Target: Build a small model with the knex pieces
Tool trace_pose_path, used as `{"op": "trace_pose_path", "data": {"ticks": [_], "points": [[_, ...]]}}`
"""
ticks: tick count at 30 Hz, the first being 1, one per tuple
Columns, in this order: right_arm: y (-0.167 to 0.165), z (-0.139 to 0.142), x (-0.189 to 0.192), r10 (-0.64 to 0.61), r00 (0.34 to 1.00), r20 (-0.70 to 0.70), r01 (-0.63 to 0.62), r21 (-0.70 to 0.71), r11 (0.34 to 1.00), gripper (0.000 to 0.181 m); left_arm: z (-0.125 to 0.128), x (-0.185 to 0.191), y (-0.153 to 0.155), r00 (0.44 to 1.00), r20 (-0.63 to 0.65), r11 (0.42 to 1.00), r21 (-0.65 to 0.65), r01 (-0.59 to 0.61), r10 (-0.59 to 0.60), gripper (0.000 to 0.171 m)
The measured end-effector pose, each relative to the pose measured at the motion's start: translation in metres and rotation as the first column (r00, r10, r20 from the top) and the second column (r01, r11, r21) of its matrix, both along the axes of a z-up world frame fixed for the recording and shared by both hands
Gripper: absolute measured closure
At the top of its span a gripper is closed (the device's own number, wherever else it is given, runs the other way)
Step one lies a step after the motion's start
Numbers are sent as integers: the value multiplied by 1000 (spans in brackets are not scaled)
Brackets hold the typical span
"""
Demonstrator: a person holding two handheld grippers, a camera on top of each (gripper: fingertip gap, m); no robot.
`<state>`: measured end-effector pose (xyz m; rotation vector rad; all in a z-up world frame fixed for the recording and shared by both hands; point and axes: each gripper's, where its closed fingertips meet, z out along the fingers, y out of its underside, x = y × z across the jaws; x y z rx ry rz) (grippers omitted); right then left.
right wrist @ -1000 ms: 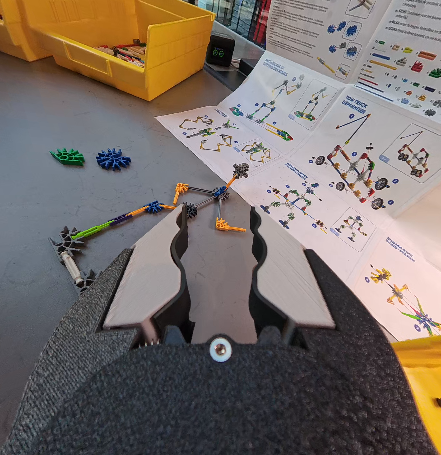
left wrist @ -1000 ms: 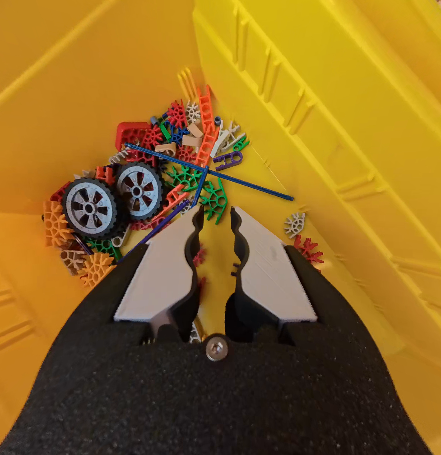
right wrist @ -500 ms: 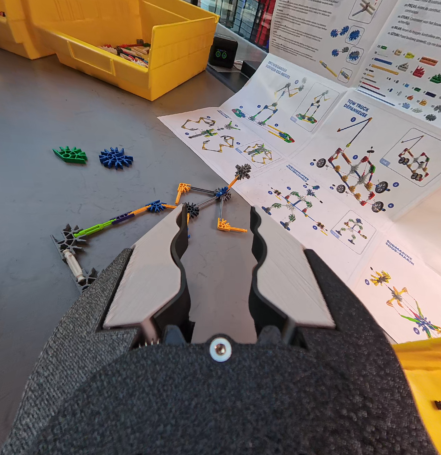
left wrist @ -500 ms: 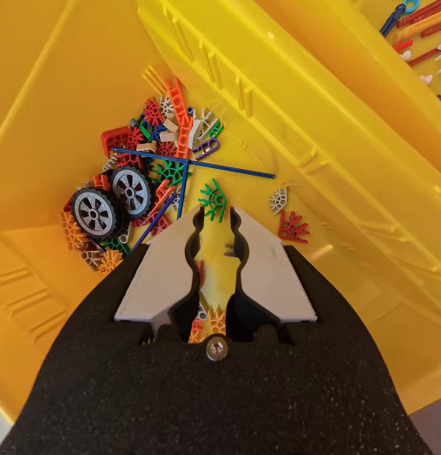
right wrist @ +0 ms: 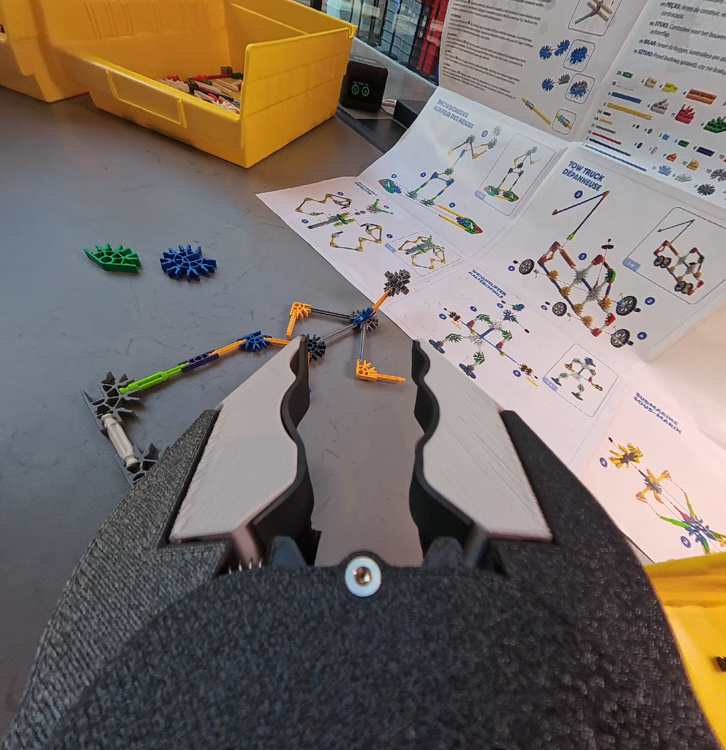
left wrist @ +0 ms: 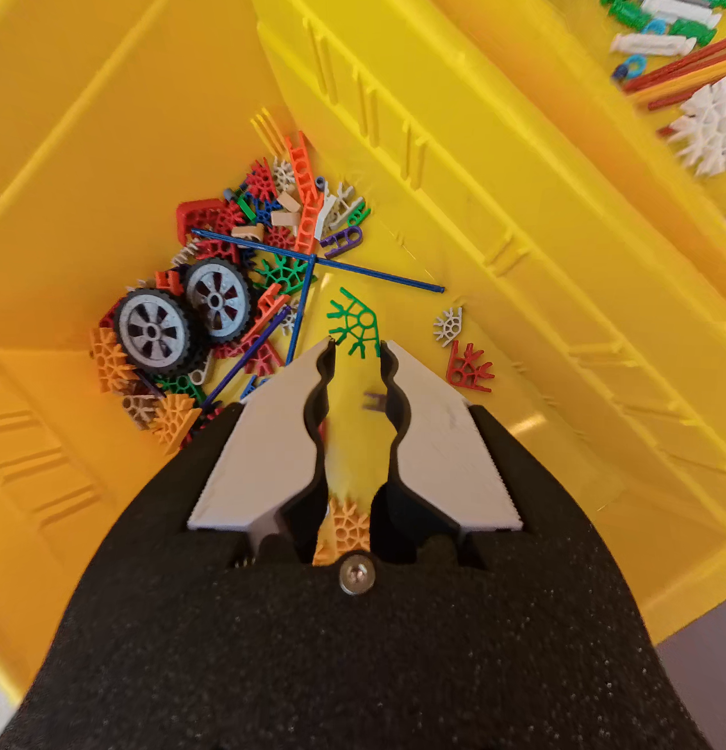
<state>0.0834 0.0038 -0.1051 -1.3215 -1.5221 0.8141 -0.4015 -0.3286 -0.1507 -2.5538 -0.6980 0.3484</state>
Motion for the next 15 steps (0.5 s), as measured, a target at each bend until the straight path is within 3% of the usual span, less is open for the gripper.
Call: {"op": "trace_pose_path", "data": {"ticks": [4,6,8,11,15], "points": [[1,0,0,-3,1000,2,3,-10,1000,131,70,10,8,970,-243,995,97,21,3,150],[2,-2,-1,-3,1000,10,3,-18,1000,131,111,43,32,939,-335,976,166,138,-75,150],[2,-1,-2,-1,1000,8,1,-23,1000,131,134,100,67,900,-365,924,201,325,-237,150],[1,-2,-3,6,1000,9,-6,-18,1000,131,128,207,120,774,-322,755,213,620,-545,150],[-4,0,-2,20,1000,-3,-20,9,1000,132,75,322,168,592,-191,544,253,800,-783,150]]}}
